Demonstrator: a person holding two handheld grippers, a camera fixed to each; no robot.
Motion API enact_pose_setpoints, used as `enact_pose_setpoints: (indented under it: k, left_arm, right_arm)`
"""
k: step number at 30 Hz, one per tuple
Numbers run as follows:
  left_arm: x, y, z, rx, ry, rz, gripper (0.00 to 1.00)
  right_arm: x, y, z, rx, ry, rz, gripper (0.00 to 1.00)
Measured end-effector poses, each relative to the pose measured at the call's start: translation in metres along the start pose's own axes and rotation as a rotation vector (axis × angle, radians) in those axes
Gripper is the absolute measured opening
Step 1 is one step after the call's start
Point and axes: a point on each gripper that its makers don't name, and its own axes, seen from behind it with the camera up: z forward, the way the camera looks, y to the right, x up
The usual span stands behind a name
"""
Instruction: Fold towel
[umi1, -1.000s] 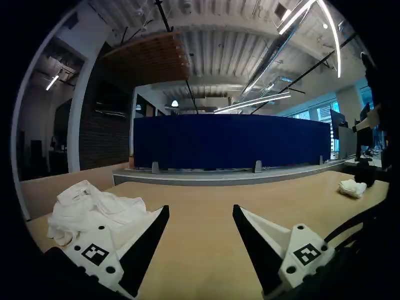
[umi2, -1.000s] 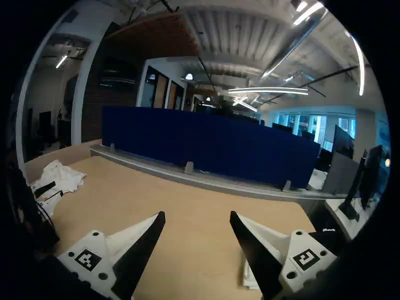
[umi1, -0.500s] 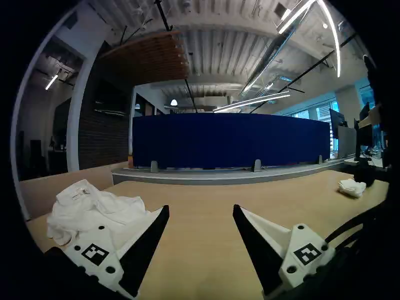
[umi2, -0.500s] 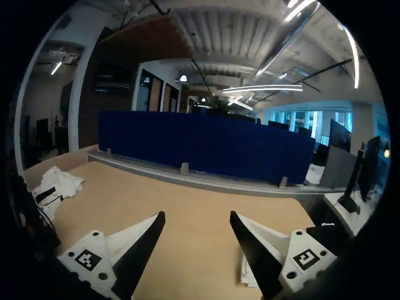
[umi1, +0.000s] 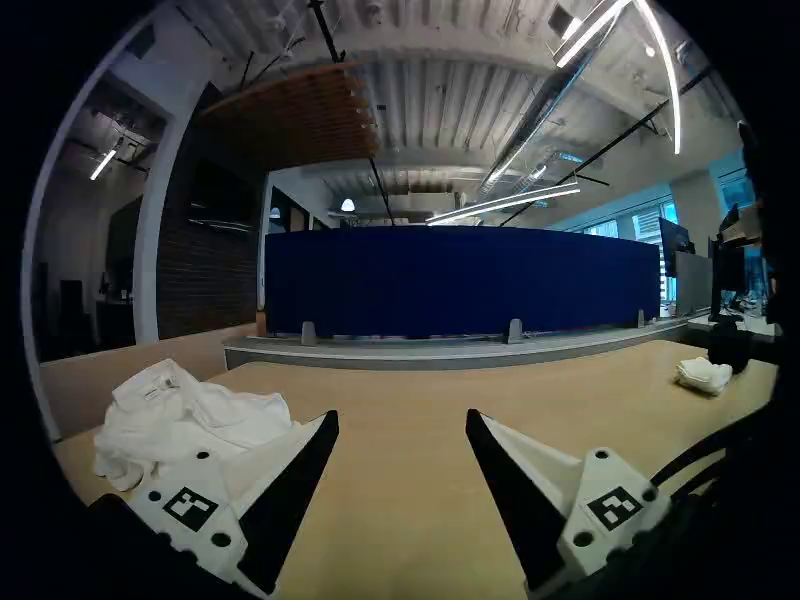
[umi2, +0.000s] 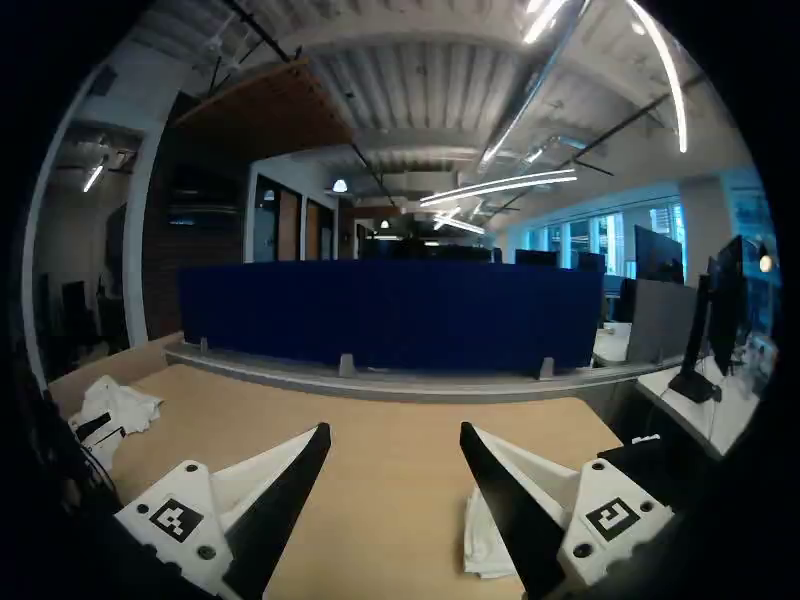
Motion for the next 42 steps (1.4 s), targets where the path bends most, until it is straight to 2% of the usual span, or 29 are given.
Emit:
enact_pose_setpoints:
  k: [6, 15, 26, 36, 42]
  left_arm:
    - [0.0, -0.001, -0.001, 0.0, 0.0, 0.0, 0.94]
    - [-0.001, -0.001, 0.0, 0.0, 0.0, 0.0, 0.94]
    - [-0.001, -0.002, 0.0, 0.0, 0.0, 0.0, 0.94]
    - [0.0, -0.002, 0.0, 0.0, 0.0, 0.0, 0.94]
    - [0.0, -0.002, 0.001, 0.0, 0.0, 0.0, 0.94]
  right_arm:
    - [-0.016, 0.026, -0.005, -0.039, 0.029, 0.051, 1.0]
    - [-0.067, 0.039, -0.008, -0.05, 0.044, 0.087, 1.0]
    - [-0.117, 0.044, -0.004, -0.071, 0.091, 0.112, 1.0]
    - [-0.131, 0.05, 0.002, -0.1, 0.133, 0.127, 1.0]
    - [-0.144, 0.042, 0.006, -0.09, 0.121, 0.127, 1.0]
